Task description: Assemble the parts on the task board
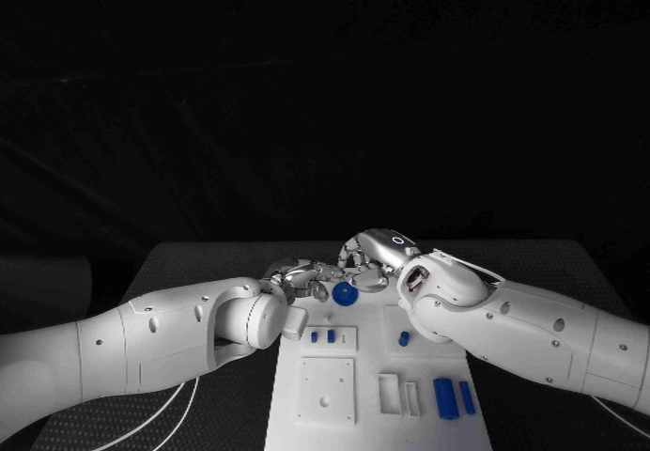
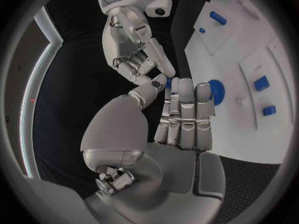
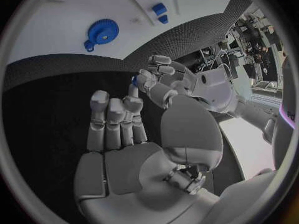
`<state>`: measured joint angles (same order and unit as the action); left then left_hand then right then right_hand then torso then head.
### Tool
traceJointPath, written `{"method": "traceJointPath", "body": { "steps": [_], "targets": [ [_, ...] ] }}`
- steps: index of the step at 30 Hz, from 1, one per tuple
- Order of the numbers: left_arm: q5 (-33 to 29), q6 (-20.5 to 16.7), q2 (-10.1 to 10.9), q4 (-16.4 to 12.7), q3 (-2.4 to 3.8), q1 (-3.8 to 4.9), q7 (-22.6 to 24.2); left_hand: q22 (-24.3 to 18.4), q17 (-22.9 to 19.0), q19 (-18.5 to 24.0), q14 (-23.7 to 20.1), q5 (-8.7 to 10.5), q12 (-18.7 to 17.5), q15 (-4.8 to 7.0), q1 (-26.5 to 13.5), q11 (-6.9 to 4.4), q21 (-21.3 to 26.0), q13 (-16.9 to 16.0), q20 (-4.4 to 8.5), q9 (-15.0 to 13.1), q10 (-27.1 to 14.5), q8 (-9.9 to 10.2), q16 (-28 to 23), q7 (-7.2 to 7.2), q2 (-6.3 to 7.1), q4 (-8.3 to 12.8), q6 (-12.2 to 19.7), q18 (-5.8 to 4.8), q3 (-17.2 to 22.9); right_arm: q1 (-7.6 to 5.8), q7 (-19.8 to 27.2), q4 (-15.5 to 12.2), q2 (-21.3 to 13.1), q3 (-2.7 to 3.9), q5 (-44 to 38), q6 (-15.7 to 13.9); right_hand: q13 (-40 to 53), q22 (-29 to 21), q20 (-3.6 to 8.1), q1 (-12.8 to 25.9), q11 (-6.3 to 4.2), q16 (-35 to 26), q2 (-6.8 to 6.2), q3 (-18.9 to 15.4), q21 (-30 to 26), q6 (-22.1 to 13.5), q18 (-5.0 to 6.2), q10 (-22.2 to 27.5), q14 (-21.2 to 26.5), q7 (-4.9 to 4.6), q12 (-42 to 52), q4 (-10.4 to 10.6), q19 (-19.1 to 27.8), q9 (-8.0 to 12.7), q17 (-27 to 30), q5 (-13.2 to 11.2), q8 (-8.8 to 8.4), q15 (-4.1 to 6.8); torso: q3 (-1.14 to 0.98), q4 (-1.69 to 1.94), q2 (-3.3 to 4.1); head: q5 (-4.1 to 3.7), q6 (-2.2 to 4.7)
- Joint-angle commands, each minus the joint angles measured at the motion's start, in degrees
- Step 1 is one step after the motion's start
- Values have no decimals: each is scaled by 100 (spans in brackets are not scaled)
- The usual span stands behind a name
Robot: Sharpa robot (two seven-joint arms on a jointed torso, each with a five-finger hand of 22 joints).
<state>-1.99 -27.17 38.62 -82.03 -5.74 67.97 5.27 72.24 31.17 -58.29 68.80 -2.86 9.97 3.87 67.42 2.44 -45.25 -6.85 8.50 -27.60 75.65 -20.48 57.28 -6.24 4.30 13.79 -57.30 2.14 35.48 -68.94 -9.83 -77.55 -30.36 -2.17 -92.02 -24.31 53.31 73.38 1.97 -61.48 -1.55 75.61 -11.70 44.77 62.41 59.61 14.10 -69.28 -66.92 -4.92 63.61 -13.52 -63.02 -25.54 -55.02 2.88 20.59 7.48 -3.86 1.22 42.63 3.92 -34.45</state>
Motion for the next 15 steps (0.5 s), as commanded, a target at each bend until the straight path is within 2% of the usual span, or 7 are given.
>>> {"method": "traceJointPath", "body": {
  "steps": [1,4,9,15],
  "targets": [
    [-16,-2,-6,-13,5,13,43,8,12,-10,54,-31,36,0,16,-1,-28,-8,37,-7,57,-21,-32,9,-54,6,-58,309,34,3,98,13,0,1,102,-49,-22,-19,-9,-10,68,-83,-161,66,-67,-280,90,160,97,-54,-117,-5,93,62,28,20,-167,-52,2,3,0,1,-6],
    [-12,-4,0,-11,5,13,42,12,18,-21,66,-32,32,5,20,-6,-31,-15,44,-5,70,-25,-35,12,-56,13,-69,308,41,3,114,9,-17,1,119,-126,-39,-49,-45,-32,144,-171,-231,112,-157,-439,90,312,212,-146,-193,31,207,103,60,17,-260,-135,1,3,2,3,-9],
    [3,-1,11,-3,5,13,51,14,24,-29,75,-34,27,9,23,-10,-33,-21,50,-3,79,-27,-39,15,-57,19,-78,307,48,3,180,-10,-73,1,176,-299,-54,-69,-116,-80,217,-240,-305,136,-234,-584,90,440,306,-218,-238,44,314,144,95,55,-341,-208,0,3,2,9,-9],
    [231,-8,64,41,5,13,76,18,30,-36,83,-36,21,12,26,-13,-35,-27,56,-1,89,-29,-42,17,-60,27,-86,305,54,3,305,-44,-263,3,301,-636,-76,-81,-180,-127,248,-272,-339,176,-279,-637,90,505,352,-249,-252,64,367,163,128,395,-368,-241,-1,5,0,16,-12]
  ]
}}
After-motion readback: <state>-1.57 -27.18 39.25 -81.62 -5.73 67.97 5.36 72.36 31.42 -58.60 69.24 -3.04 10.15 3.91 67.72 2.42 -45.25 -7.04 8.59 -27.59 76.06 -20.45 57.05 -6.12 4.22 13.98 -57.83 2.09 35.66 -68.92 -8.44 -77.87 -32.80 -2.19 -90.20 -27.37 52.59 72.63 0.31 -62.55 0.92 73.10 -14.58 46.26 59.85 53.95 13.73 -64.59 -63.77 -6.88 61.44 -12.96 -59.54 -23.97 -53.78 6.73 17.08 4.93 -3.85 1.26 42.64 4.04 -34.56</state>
